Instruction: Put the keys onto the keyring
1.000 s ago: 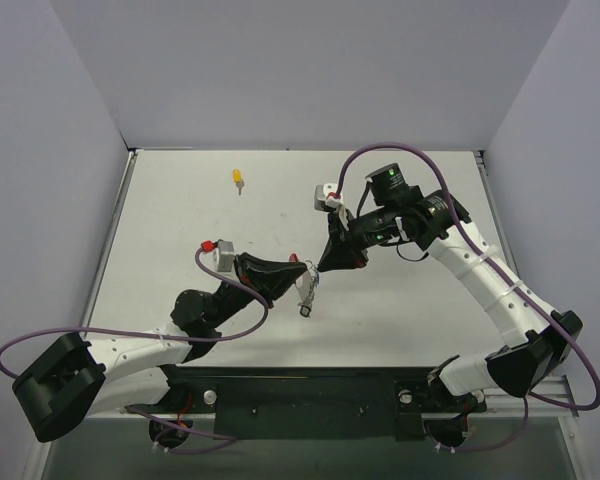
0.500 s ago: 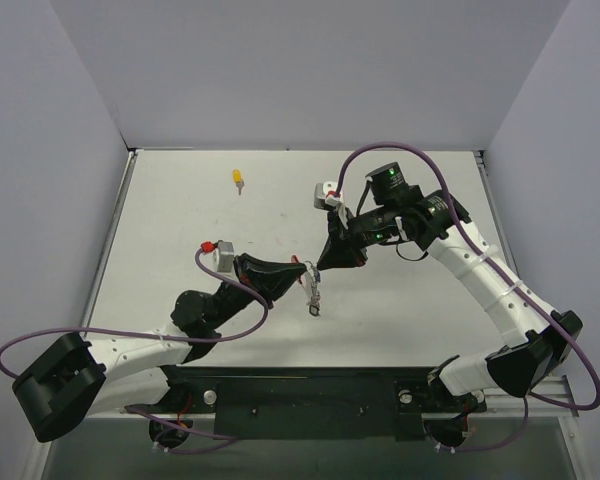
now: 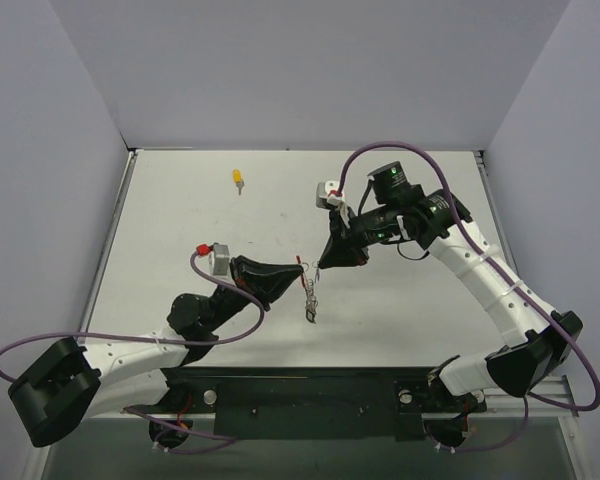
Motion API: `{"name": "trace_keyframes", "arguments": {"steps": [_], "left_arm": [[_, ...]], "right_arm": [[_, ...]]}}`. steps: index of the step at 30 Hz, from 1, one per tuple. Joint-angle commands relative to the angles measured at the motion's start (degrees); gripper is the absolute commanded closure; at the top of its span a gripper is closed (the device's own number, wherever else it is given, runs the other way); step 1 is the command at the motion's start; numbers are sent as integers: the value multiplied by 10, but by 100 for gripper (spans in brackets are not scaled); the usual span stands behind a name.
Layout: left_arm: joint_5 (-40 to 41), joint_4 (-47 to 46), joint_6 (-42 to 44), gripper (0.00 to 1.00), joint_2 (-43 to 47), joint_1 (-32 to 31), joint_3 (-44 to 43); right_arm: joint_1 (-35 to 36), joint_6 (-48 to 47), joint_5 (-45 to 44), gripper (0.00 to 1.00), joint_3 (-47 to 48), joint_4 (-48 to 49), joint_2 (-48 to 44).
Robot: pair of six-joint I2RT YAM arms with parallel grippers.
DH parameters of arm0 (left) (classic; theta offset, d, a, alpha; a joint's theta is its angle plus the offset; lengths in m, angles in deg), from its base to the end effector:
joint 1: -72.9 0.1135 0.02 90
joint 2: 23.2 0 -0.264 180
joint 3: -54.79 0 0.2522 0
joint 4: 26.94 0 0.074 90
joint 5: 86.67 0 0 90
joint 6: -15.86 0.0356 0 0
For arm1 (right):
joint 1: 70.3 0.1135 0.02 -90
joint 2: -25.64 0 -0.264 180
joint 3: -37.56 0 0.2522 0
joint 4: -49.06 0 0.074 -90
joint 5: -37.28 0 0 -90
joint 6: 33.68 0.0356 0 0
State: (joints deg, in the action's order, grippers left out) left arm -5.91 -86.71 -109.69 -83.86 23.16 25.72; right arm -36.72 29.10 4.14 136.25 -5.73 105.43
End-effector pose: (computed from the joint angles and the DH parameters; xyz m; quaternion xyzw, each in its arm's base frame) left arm 0.1260 -0.1576 0.2631 0.1318 0.4996 -0.6098 0.6010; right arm 0.2231 0.1839 0.4002 -0.5831 0.5659 0.4455 0.3759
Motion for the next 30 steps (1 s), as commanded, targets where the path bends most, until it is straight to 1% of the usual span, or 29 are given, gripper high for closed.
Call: {"name": "trace_keyframes", "arguments": {"steps": [1,2,3,4,5,6,7,10,13,15,19,21,26,30], "left_arm": [[-16,-7,14,100,37,11,-2],[-24,27,27,100,45,14,-7],[-35,104,37,100,57,16,-16],[-44,145,59,100,61,17,-23],[-48,191,68,100,63,19,-35],[-59,216,78,100,60,22,-38],[-63,223,80,100,55,26,-48],[-92,219,87,100,29,34,-66],[-111,200,96,100,2,36,-78],[-121,187,97,100,-7,39,-81],[-131,170,102,100,-5,39,-73],[-131,168,104,100,5,40,-65],[-130,171,106,100,46,44,-40],[-126,172,107,100,73,47,-22]], "right_arm": [[-23,-49,4,100,1,-34,-13],[-45,-60,-10,100,-5,-44,-16],[-57,-74,-21,100,-20,-47,-22],[-85,-78,-25,100,-40,-49,-28],[-97,-92,-45,100,-48,-53,-32],[-117,-103,-60,100,-67,-66,-36],[-121,-127,-100,100,-75,-75,-38],[-148,-155,-176,100,-132,-91,-46],[-192,-172,-205,100,-174,-98,-39],[-243,-189,-231,100,-189,-116,-26],[-301,-223,-286,100,-221,-119,6],[-321,-232,-300,100,-236,-118,21],[-335,-235,-376,100,-248,-98,60],[-331,-234,-395,100,-232,-86,112]]}}
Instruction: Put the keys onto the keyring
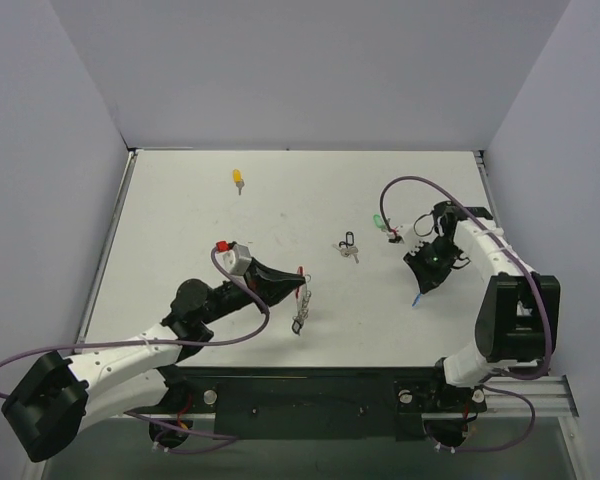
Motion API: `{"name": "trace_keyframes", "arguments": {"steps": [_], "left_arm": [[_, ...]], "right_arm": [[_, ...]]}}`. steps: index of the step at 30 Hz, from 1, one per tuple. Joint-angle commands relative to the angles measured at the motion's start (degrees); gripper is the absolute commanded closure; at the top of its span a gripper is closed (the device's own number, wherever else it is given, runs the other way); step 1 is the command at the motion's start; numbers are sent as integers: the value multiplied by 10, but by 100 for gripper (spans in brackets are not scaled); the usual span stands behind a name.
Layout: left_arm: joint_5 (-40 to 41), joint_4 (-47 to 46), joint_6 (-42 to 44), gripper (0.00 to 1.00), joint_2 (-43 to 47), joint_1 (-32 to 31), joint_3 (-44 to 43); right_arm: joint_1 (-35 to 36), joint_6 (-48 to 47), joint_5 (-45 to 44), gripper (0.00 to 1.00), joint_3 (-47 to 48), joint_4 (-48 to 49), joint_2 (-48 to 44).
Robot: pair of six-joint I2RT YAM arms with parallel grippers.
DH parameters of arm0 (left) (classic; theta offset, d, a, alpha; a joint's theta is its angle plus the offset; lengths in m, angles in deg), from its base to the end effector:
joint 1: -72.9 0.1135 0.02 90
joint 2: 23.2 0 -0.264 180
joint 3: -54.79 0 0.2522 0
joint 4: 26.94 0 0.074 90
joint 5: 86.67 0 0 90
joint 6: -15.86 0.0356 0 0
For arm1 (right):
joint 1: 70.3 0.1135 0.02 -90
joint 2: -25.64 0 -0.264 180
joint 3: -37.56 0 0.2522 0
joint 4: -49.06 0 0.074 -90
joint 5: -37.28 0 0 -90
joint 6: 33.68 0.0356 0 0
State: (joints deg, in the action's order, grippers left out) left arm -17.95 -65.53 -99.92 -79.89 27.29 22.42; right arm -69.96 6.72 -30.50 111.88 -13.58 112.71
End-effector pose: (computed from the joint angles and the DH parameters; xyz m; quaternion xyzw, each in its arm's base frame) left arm 0.1368 -0.1582 0.2567 0.2475 0.5691 -0.5447 0.5640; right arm 0.2794 0.0151 0.2180 -0.4331 0.8720 0.1217 0.1931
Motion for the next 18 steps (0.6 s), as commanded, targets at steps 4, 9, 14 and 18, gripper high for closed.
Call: {"name": "trace_keyframes", "arguments": {"steps": [4,9,14,18], "left_arm": [[2,-36,10,100,61,8,26],[9,-28,10,100,94,11,44],[11,-22,9,100,123,19,62],[10,-20,7,100,134,25,69]], "right_arm": [[30,6,-55,100,42,9,92],[66,26,-59,100,91,20,146],[89,36,-67,100,122,24,177],[93,45,-67,100,134,28,198]]}}
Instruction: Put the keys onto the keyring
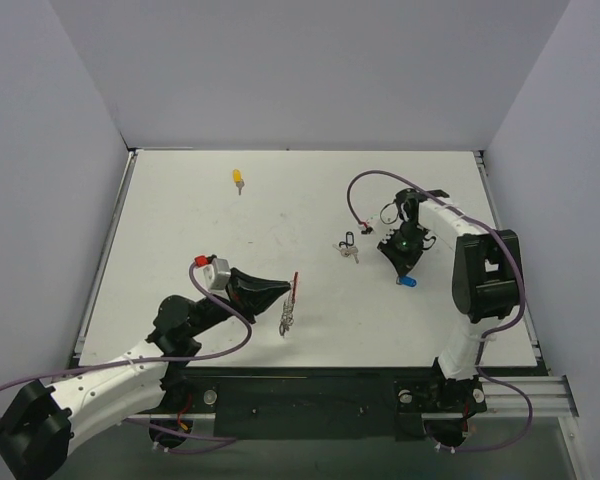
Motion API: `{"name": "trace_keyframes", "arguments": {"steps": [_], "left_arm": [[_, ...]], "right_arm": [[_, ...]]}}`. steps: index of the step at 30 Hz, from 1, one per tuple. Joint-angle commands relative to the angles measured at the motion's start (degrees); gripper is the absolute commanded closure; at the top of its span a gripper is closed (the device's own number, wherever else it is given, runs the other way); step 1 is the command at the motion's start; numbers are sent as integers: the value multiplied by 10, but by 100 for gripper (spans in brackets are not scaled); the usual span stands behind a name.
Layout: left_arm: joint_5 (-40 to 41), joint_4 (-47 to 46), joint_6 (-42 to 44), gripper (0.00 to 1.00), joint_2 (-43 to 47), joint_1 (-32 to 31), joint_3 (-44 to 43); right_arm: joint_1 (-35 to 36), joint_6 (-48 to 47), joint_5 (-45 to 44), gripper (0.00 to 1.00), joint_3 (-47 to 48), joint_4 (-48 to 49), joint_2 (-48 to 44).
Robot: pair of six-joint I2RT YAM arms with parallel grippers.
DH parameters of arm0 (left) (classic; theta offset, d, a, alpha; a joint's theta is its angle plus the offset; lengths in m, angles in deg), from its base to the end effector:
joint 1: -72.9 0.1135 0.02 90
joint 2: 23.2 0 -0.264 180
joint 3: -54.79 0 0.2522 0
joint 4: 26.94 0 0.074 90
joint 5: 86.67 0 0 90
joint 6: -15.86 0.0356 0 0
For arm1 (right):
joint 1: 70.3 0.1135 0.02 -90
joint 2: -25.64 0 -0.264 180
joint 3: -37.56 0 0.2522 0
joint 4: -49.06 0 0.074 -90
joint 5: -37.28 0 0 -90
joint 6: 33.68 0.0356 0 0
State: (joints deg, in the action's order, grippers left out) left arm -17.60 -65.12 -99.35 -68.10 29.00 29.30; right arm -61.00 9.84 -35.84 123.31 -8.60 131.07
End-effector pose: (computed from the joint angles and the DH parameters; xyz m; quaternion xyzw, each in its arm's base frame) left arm 0.1154 -0.1287 0.2505 0.2387 0.5411 -0.5405 0.5984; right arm 0.3451 0.0670 0.1776 -0.4742 0.8614 0.1035 0.1499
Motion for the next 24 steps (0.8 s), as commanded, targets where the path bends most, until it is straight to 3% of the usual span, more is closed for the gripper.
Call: {"name": "trace_keyframes", "arguments": {"steps": [1,12,19,24], "left_arm": [[6,-25,2,100,19,9,2],[2,-27,0,100,24,14,7],[1,-27,-3,100,25,15,5],[2,-22,-4,100,34,15,4]], "right_arm": [[5,17,-15,100,21,-19,19],[9,29,-18,100,30,-15,37],[7,30,-9,90,32,-22,36],[-3,33,-1,76,40,-34,17]]}}
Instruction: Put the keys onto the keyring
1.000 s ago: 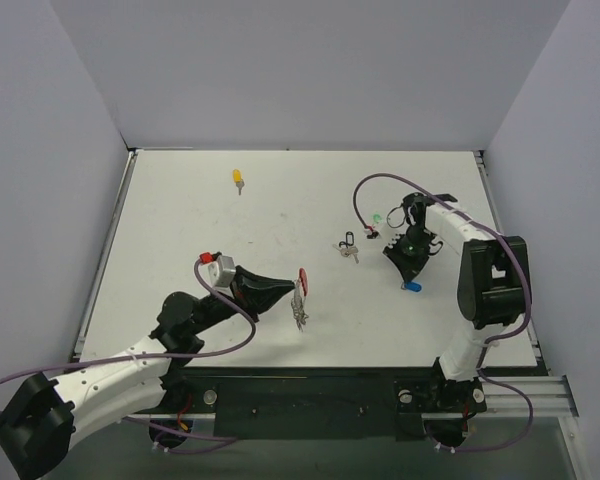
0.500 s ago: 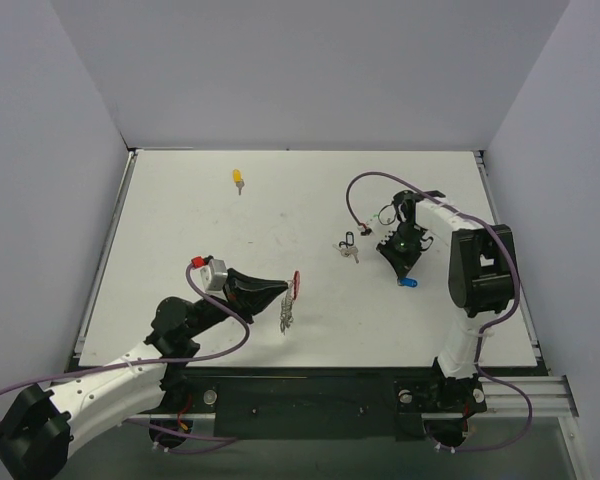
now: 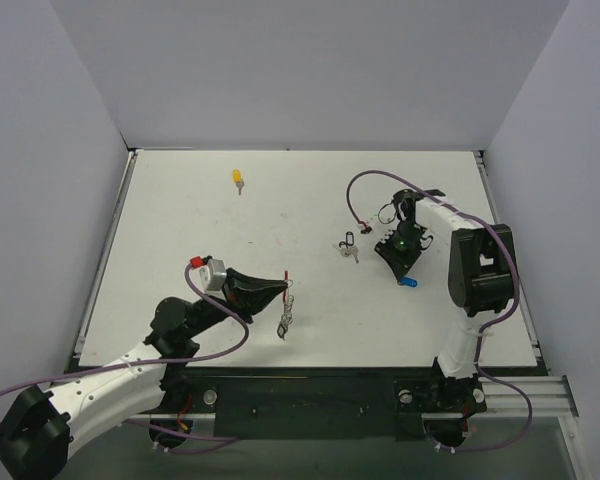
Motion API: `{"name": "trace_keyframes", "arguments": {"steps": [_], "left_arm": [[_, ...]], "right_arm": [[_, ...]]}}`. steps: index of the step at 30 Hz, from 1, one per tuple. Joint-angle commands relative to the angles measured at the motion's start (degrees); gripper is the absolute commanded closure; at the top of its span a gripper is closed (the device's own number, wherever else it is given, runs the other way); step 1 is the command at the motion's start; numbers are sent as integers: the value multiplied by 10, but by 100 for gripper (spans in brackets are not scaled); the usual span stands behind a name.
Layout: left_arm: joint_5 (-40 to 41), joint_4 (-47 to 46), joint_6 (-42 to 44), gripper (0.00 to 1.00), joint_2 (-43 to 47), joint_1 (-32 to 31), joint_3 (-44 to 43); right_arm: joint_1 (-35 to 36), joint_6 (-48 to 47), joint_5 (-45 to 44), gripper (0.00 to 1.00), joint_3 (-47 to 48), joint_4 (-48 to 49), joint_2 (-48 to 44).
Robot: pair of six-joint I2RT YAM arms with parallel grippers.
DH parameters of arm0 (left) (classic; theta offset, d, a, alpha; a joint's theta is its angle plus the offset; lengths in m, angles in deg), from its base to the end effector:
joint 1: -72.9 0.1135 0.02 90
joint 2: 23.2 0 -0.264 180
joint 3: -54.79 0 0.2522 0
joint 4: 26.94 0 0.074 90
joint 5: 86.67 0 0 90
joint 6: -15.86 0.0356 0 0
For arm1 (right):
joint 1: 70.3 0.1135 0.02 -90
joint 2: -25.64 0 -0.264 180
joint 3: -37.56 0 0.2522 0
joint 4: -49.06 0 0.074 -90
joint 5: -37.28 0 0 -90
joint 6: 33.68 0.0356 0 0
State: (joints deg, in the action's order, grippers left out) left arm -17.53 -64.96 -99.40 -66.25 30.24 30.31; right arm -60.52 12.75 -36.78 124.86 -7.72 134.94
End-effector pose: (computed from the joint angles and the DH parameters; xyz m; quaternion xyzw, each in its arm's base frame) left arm 0.1144 -0.1227 0.2491 0.2320 0.5391 -0.5352 0.6075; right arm 0.3552 0.0712 0.1620 -0.4546 0.8746 0.1039 0.1327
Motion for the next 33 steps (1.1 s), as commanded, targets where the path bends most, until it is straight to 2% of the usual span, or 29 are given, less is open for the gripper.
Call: {"name": "trace_keyframes", "arguments": {"steps": [1,4,8,10,12,13,15,17,23,33], "left_arm": [[0,-22,-3,100,16,2,-5],[-1,-16,-3,100,20,3,-7],[-22,-31,-8,100,11,4,-8],[-40,-62,-17,100,-2,5,-4],[-54,-114,-29,100,-24,4,3],[-60,-150,-33,100,-30,5,10],[-64,-196,-45,100,-55,5,13],[-68,-224,-53,100,-74,5,13],[-66,-248,-72,100,-113,2,-2],[-38,-274,-80,100,-180,-27,-27]], "right_arm": [[-13,5,8,73,29,-45,-27],[-35,5,19,65,44,-59,-62],[-38,-5,59,62,71,-98,-122],[-20,-24,125,60,76,-115,-165],[20,-69,231,58,57,-124,-215],[34,-109,314,54,48,-126,-249],[82,-162,416,47,20,-123,-287],[152,-171,461,48,24,-127,-291],[233,-148,489,53,107,-159,-235],[258,-105,481,54,160,-153,-190]]}}
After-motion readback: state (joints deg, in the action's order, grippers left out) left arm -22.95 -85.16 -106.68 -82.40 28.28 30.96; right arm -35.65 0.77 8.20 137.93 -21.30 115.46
